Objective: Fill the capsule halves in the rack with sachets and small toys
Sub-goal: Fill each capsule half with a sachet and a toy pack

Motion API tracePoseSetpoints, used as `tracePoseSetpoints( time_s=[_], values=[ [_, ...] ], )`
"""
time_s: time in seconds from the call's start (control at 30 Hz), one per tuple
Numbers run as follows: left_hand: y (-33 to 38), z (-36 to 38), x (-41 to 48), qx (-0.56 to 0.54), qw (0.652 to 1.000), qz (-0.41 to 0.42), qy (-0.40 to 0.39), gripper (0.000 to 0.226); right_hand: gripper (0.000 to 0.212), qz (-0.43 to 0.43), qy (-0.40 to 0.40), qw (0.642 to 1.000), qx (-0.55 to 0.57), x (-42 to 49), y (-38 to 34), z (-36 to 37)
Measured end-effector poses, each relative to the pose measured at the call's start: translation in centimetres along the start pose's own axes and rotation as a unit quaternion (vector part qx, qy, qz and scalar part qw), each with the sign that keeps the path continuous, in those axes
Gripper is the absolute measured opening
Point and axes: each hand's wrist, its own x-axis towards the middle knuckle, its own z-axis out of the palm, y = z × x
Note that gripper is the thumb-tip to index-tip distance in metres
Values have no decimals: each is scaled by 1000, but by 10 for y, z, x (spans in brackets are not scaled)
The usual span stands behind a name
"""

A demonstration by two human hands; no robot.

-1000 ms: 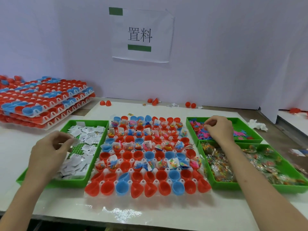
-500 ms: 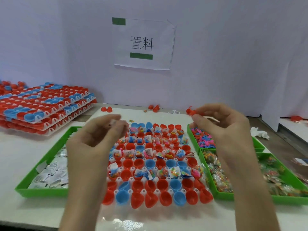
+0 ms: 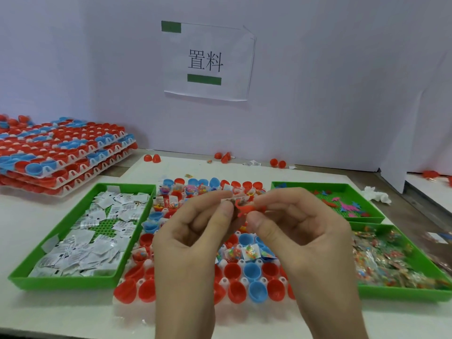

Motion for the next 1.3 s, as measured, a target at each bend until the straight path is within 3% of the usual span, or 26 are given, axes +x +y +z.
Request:
tracePoseSetpoints(
  time_s=[0.1, 0.2, 0.23, 0.37, 0.5, 0.6, 0.67, 0.77, 0.9, 1.2, 1.3],
  values=[
    [-2, 8, -3, -4, 1000, -20, -1, 22, 28, -4, 6, 1000, 3, -1, 3, 1],
    [-10, 4, 10, -37, 992, -113, -38, 28, 31, -9, 16, 1000, -2, 0, 5, 1],
    [-9, -2, 6, -68, 988, -139, 1, 31, 30, -8, 22, 1000, -1, 0, 6, 1],
    [-4, 15, -6, 41, 998, -41, -36, 29, 25, 7, 18, 1000, -1, 0, 4, -2],
    [-5, 16, -7, 25, 998, -43, -41, 29, 38, 12, 4, 1000, -26, 3, 2, -5],
    [-1, 16, -4, 24, 999, -30, -18, 28, 30, 17, -13, 998, -52, 8, 6, -16],
    [-1, 13, -4, 27, 1000, -12, 6, 28, 20, 39, -27, 988, -148, 14, 19, -37],
    [2, 9, 0, 15, 999, 0, 28, 28, 19, 163, -36, 938, -304, 20, 51, -82],
    [7, 7, 2, 26, 999, -2, 38, 29, 22, 313, -62, 884, -343, 14, 87, -122],
    [12, 5, 1, 18, 999, -8, 42, 40, 33, 295, -60, 891, -340, 20, 113, -118],
    [12, 6, 1, 16, 999, -14, 38, 28, 32, 301, -67, 889, -337, 20, 113, -120]
  ],
)
